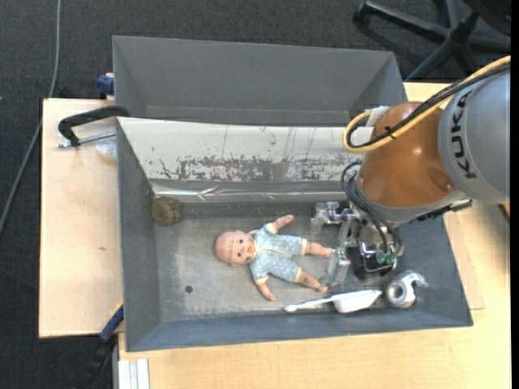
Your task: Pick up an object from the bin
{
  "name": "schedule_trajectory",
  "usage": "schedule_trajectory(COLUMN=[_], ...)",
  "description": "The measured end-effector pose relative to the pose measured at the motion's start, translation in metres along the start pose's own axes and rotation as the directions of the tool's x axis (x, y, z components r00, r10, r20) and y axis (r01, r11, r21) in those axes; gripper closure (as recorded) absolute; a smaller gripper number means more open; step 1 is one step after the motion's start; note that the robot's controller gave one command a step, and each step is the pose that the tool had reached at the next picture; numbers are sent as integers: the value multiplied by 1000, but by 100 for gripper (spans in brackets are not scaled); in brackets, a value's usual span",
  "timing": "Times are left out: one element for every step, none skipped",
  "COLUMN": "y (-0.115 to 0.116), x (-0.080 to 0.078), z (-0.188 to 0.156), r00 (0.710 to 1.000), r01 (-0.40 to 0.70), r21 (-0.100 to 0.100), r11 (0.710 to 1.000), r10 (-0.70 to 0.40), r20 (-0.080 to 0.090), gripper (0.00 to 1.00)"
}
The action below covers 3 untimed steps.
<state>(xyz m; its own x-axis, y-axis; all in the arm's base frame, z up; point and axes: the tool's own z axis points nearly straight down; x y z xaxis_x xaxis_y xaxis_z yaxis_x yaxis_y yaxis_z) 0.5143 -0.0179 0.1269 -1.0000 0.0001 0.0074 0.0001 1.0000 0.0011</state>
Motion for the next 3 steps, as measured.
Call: schedule_trajectory(y=[0,0,4], x=[-2,-2,-4], z=[-4,-4,-5], r00=[1000,1000,998], r01=[1,1,67], r21=[0,0,2], r11=[1000,1000,998], r10=[-1,-1,-67], r20=[8,8,11], gripper=[100,100,100])
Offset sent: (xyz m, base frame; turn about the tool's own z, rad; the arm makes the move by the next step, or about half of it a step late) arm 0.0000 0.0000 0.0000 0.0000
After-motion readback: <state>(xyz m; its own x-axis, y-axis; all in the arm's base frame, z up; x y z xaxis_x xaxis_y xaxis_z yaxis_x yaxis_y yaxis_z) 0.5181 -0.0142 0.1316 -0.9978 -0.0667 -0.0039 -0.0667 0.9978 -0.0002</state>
